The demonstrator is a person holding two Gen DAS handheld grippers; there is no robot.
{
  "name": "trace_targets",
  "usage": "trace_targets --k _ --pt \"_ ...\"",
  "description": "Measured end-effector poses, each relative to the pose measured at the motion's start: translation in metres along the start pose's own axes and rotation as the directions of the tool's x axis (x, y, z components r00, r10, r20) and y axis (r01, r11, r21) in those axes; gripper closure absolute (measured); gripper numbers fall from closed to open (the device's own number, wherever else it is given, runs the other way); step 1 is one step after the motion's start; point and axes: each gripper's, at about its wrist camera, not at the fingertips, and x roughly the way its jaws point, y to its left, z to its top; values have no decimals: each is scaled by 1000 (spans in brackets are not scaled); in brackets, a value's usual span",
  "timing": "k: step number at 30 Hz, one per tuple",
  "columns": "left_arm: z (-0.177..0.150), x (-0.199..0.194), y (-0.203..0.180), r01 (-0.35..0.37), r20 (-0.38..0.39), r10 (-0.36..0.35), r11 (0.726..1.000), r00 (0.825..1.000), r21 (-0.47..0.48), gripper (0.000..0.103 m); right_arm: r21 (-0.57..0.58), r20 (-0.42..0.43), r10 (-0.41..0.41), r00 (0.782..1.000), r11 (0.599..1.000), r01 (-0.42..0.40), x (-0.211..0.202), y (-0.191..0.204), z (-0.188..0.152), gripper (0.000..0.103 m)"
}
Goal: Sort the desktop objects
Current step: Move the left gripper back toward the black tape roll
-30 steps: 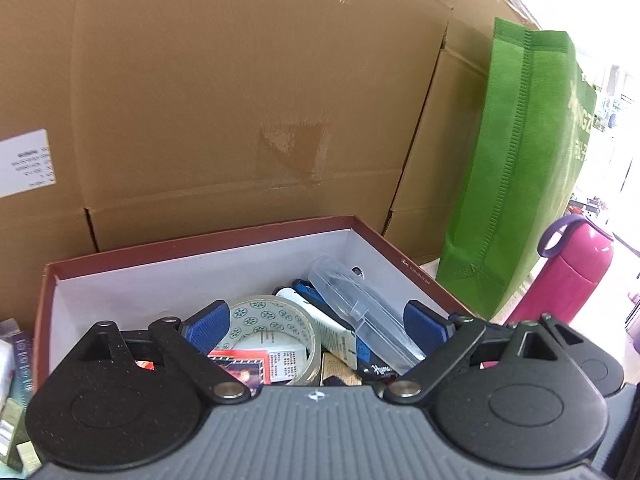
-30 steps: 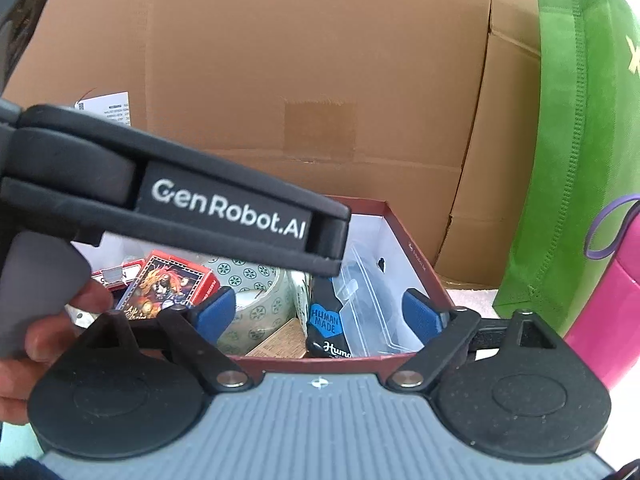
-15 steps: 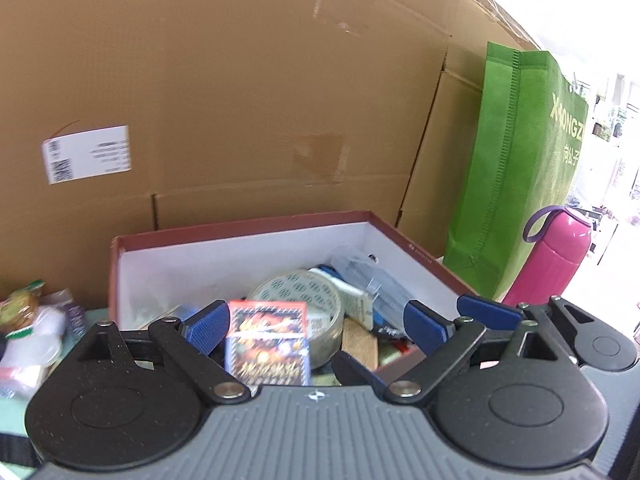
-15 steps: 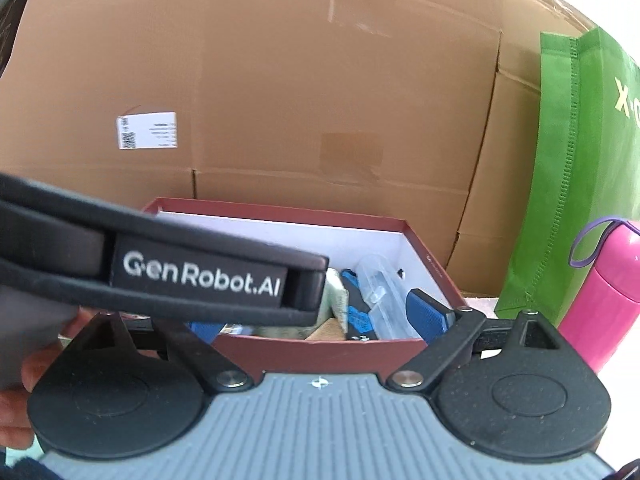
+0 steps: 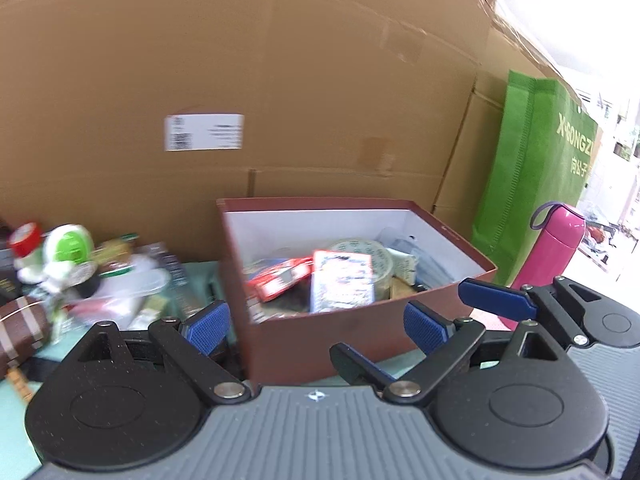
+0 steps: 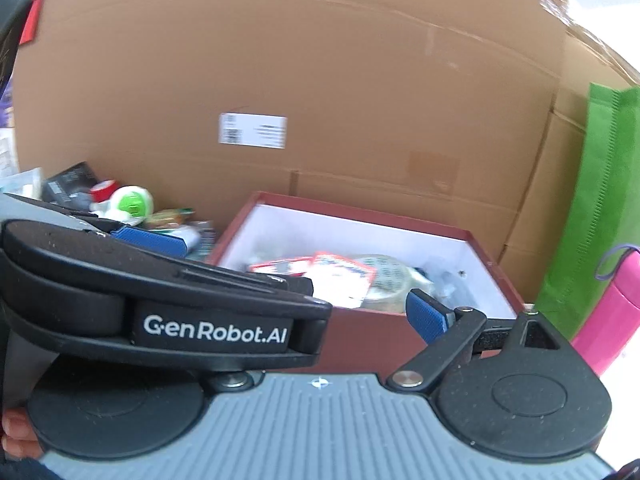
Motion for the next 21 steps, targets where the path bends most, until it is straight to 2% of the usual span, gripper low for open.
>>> trace_targets --k 8,14,17,21 --pt "-31 -60 49 -101 11 102 992 995 -72 6 -85 9 158 987 984 -156 -30 67 -3 11" --pt "-64 -82 95 -191 -27 189 970 982 -153 6 -212 -11 274 962 939 -270 -30 118 -19 11" --pt "-78 -89 123 -240 -52 235 952 971 -189 6 -256 -36 326 945 911 -324 -19 145 -23 11" --pt "-88 -99 164 -329 -82 318 906 944 -266 6 -275 -71 390 918 877 -394 -13 175 -25 11"
